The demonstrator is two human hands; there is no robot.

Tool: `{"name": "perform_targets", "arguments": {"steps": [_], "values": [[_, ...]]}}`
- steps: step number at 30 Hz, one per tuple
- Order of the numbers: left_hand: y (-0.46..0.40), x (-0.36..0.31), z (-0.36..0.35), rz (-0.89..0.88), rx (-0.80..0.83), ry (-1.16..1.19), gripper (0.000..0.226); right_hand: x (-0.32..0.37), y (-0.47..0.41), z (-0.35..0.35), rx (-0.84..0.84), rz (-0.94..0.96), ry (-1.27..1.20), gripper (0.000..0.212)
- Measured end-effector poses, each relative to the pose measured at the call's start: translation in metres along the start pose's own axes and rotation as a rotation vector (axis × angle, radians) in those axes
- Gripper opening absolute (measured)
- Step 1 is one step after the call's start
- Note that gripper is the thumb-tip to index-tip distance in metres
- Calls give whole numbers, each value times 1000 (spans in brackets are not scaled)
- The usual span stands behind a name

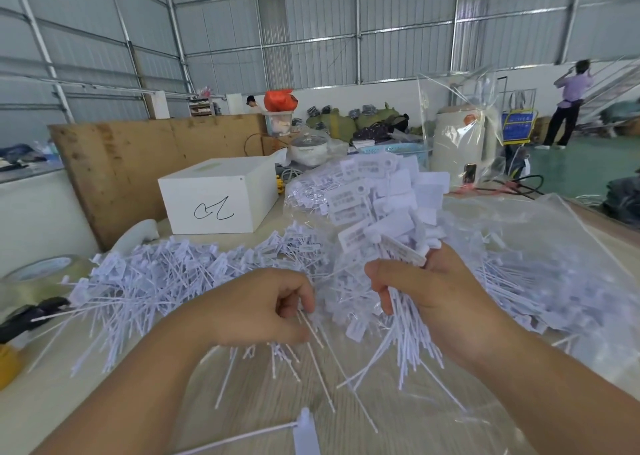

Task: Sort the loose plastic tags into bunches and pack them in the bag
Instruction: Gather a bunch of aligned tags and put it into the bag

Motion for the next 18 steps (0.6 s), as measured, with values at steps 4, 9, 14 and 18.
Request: {"name": "perform_targets", "arguments": {"steps": [4, 9, 14, 18], "values": [[5, -8, -11, -2, 148, 21, 26, -4, 3, -6, 17, -17, 62, 17], [14, -7, -28, 20, 338, -8, 38, -3, 5, -20, 40, 32, 163, 48], [10, -1, -35, 44, 366, -112, 35, -2, 8, -22, -24, 72, 281, 33], [13, -1, -37, 62, 390, -117, 39, -2, 9, -19, -75, 20, 325, 19]]}}
Point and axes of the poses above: each hand's wrist, its own y-axis away from the middle knuckle, its own z-axis out of the back of the hand, x = y × z, the point moved 9 cm from there along -y, towards the middle knuckle, and after that the axes turned 7 degrees about -x, right-handed, at the moved point
